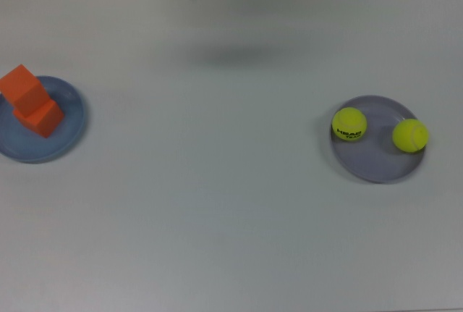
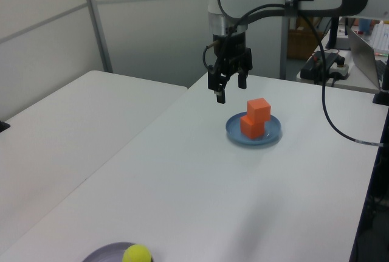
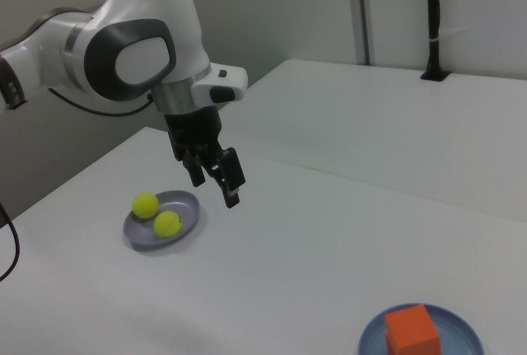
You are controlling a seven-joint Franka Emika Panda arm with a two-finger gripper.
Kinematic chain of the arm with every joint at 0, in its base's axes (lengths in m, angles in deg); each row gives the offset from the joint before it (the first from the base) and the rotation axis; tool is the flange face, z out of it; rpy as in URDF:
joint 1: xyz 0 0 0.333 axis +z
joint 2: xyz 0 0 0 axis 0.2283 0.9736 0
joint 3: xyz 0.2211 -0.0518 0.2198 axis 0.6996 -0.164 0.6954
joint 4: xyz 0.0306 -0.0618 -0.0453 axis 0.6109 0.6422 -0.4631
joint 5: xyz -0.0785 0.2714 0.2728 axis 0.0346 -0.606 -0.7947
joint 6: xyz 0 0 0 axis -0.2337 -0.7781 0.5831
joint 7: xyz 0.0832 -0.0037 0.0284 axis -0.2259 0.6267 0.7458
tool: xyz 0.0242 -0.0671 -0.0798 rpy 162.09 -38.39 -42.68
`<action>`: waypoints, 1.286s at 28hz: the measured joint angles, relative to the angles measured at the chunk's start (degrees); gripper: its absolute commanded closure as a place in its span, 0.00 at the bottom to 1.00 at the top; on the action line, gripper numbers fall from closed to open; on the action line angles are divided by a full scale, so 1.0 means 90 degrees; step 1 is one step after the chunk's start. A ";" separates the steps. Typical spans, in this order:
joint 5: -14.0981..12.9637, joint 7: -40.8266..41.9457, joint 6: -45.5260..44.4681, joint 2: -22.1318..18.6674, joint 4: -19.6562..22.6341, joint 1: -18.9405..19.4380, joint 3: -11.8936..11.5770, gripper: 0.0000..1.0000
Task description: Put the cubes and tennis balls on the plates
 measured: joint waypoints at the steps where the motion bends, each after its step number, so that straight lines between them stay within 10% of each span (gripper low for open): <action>1: 0.0000 0.0030 0.0000 0.0000 0.0000 -0.0003 -0.0003 0.00; 11: -0.0088 0.0177 0.0000 0.0000 -0.0001 -0.0204 0.0052 0.00; 20: -0.0222 0.0298 0.0000 0.0001 -0.0006 -0.1536 0.1366 0.00; 36: -0.0222 0.0298 0.0000 0.0001 -0.0015 -0.1572 0.1445 0.00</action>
